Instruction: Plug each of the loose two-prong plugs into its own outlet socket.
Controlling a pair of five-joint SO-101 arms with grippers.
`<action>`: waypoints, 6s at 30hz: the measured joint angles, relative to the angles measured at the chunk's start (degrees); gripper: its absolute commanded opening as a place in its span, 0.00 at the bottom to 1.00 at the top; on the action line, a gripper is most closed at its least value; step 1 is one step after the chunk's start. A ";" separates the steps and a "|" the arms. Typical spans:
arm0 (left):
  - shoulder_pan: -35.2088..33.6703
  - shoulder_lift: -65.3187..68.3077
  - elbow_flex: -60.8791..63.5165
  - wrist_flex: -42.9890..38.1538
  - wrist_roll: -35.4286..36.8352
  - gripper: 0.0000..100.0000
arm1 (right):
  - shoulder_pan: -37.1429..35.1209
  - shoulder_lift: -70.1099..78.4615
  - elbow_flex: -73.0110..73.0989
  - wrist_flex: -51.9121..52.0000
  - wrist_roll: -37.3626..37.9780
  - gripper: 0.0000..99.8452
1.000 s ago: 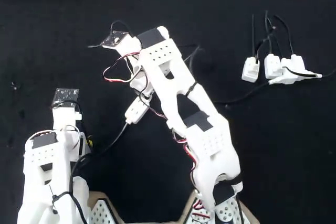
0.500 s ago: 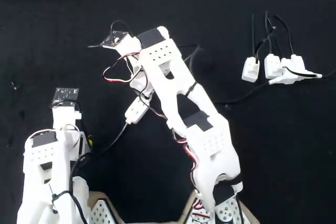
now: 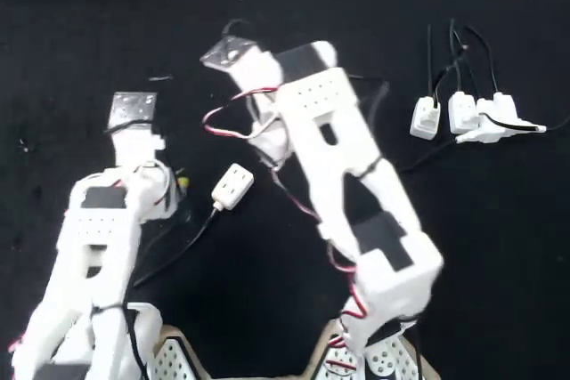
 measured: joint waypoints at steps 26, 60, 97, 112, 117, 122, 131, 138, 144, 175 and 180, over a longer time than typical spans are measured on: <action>15.74 22.33 -9.14 -5.80 13.01 0.22 | 8.79 -16.88 13.10 0.00 4.04 0.01; 23.65 12.22 1.14 -1.14 9.67 0.23 | 26.81 -36.04 34.73 -2.02 15.56 0.01; 28.22 25.93 -12.84 -8.00 6.77 0.22 | 28.84 -36.04 35.96 -2.02 16.97 0.01; 17.67 25.23 -12.84 5.10 4.40 0.22 | 22.86 -34.73 38.59 -5.54 16.97 0.01; 10.37 23.38 -11.16 11.52 0.18 0.22 | 14.24 -27.69 33.93 -3.87 16.97 0.01; 3.87 14.24 -2.81 11.60 -2.02 0.22 | 11.34 -21.36 27.34 -3.25 16.00 0.01; -8.88 -11.16 13.10 14.77 -10.11 0.23 | 6.51 -16.18 25.93 -4.31 15.38 0.01; -17.32 -22.77 20.75 14.51 -16.09 0.23 | 5.54 -9.05 23.30 -6.33 14.95 0.01; -17.49 -26.64 23.12 14.51 -16.35 0.22 | 5.54 -1.67 12.22 -1.05 10.20 0.01; -16.44 -27.34 23.91 14.51 -16.35 0.22 | 5.10 7.56 6.68 -0.18 7.03 0.01; -16.44 -27.34 23.91 14.51 -16.35 0.22 | 5.10 7.56 6.68 -0.18 7.03 0.01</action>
